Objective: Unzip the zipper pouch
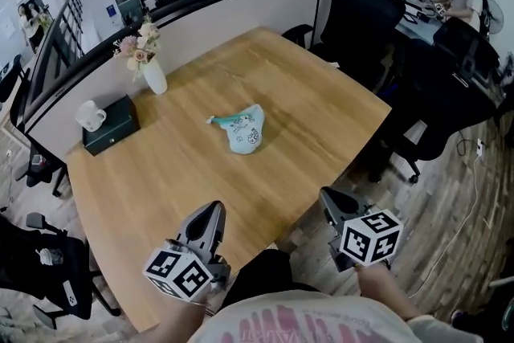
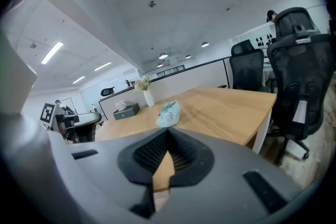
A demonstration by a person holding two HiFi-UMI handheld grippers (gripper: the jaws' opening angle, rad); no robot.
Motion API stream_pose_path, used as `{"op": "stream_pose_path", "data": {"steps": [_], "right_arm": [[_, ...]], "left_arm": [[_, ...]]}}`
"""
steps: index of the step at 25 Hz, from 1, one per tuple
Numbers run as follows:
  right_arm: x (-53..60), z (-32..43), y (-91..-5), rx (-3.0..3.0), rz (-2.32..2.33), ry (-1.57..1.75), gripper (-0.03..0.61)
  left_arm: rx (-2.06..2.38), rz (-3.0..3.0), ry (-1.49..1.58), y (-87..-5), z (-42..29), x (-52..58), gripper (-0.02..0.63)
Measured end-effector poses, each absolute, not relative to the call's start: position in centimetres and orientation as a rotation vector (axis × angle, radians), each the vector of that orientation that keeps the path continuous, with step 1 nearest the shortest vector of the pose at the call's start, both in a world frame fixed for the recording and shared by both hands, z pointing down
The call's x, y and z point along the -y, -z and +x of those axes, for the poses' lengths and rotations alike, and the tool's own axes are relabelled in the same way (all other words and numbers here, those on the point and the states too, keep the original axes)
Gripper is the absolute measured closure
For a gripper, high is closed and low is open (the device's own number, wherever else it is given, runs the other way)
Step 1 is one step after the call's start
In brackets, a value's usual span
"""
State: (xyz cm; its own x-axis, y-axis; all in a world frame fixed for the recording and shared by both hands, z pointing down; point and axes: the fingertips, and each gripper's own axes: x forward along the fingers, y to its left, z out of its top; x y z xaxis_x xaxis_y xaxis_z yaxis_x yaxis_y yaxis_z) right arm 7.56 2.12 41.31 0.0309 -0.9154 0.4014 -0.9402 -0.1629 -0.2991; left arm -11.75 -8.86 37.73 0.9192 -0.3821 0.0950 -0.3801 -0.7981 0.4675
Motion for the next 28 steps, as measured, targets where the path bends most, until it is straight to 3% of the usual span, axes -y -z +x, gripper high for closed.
{"op": "stream_pose_path", "data": {"steps": [9, 17, 28], "right_arm": [[7.1, 11.2, -43.1, 2.091, 2.012, -0.846, 0.577], [15.9, 12.7, -44.2, 2.125, 1.771, -0.727, 0.449], [25.1, 11.2, -45.6, 2.121, 1.245, -0.310, 0.379]], "left_arm": [[0.629, 2.481, 0.018, -40.0, -7.7, 16.2, 0.614], [0.729, 2.417, 0.034, -40.8, -7.1, 21.7, 0.614], [0.994, 2.314, 0.025, -41.8, -10.9, 23.0, 0.614]]}}
